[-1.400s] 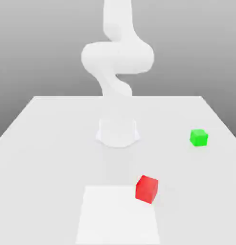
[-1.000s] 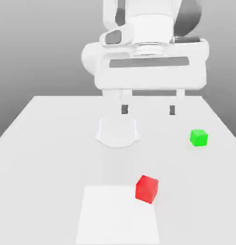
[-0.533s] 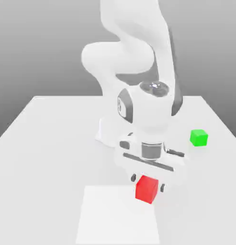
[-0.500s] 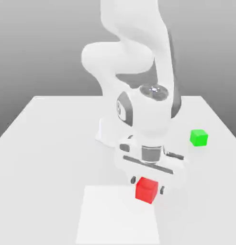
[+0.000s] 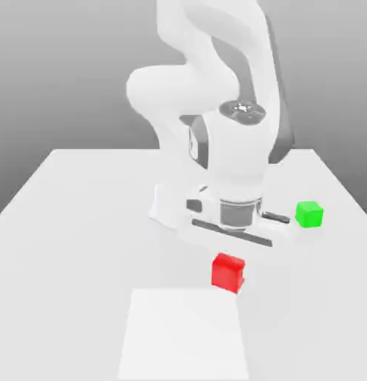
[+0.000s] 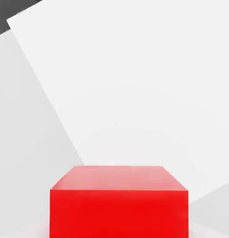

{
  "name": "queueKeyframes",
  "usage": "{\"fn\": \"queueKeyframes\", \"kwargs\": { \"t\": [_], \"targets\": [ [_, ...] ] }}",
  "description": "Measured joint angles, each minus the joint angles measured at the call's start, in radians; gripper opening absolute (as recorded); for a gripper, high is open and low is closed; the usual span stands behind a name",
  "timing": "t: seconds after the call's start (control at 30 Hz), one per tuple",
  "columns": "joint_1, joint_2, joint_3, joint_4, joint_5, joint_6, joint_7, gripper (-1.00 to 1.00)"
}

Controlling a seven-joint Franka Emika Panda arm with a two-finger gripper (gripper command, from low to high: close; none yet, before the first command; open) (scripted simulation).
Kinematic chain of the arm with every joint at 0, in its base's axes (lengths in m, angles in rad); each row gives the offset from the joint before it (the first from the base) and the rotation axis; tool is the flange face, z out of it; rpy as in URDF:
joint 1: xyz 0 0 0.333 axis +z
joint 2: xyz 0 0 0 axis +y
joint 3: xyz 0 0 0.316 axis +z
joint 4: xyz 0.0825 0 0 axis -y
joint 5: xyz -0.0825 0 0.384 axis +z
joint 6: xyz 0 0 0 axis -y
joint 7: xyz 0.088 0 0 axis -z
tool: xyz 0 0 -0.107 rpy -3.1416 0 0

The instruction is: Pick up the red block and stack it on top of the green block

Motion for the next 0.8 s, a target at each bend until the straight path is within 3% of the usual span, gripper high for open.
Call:
{"fn": "queueKeyframes", "kwargs": {
  "t": [0.8],
  "targets": [
    [0.820,-0.206,0.275,-0.052,0.243,-0.142,-0.936,-1.00]
  ]
}}
